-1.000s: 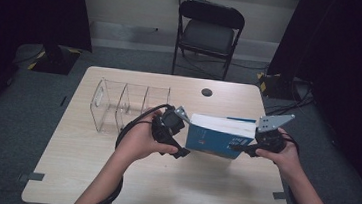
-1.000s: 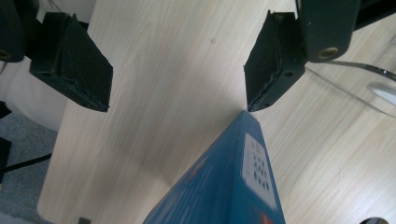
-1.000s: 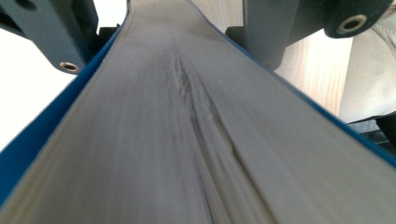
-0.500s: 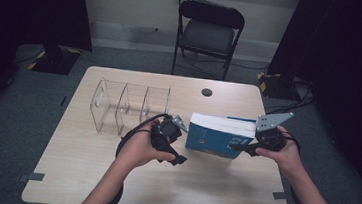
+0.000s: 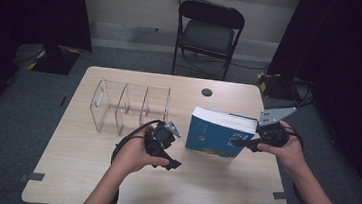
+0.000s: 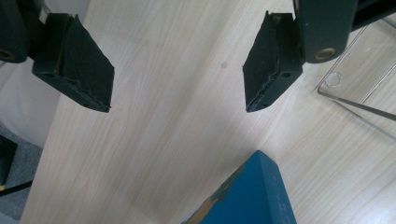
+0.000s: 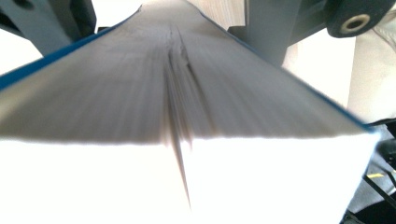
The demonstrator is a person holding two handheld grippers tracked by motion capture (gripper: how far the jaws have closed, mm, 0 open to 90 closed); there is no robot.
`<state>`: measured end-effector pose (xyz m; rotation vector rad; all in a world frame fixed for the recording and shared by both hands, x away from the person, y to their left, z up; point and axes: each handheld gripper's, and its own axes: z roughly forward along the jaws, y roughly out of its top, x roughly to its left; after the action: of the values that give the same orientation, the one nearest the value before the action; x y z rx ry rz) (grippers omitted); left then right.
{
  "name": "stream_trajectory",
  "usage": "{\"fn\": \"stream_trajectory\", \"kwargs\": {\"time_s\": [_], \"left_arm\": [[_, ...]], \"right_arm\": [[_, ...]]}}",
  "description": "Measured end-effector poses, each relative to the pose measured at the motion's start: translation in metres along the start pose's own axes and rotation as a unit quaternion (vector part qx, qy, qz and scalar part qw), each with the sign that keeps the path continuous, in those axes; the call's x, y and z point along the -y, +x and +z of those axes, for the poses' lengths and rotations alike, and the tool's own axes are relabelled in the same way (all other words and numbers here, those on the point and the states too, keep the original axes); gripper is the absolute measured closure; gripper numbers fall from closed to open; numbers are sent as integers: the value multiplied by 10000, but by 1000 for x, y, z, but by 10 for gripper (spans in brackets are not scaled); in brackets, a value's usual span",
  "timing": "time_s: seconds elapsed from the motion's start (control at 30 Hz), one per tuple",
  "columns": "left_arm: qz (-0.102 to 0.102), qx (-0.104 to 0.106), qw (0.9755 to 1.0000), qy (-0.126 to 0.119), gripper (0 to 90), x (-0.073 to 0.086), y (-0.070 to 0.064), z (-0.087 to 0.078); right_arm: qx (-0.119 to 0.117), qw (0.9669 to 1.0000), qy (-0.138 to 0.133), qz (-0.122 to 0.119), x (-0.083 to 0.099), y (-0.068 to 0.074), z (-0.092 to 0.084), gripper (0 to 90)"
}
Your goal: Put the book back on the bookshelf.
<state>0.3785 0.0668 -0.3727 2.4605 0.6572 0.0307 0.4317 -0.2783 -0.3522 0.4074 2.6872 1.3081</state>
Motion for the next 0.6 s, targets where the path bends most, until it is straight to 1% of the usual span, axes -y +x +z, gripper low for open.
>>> {"fn": "stream_trajectory", "kwargs": {"time_s": [0.07, 0.13, 0.3, 0.43, 0.47, 0.5, 0.53, 0.57, 0.6], "left_arm": [[-31, -38, 10000, -20, 247, 0, 0, 0], [9, -50, 10000, -10, 248, 0, -1, 1], [31, 12, 10000, 13, 246, 0, -3, 5], [23, 25, 10000, 22, 247, 2, -3, 8], [32, 17, 10000, 59, 247, 2, -3, 9], [-6, 37, 10000, 38, 247, 4, -3, 10], [34, 51, 10000, 66, 247, 4, -2, 10], [-14, 66, 10000, 41, 248, 6, -2, 11], [-21, 51, 10000, 77, 249, 7, -2, 12]], "right_arm": [[7, 10000, 43, -11, -2, 0, -1, 520], [-29, 9999, 106, 20, -3, -1, -1, 520], [-38, 9993, 365, -6, -10, -1, -2, 509], [41, 9990, 453, -10, -14, -1, -5, 488], [39, 9989, 474, 0, -15, -1, -6, 488], [41, 9987, 513, -6, -16, -1, -7, 487], [37, 9984, 572, 0, -18, -2, -8, 481], [43, 9980, 626, 0, -19, -2, -8, 475], [29, 9976, 686, 1, -20, -2, -8, 470]]}}
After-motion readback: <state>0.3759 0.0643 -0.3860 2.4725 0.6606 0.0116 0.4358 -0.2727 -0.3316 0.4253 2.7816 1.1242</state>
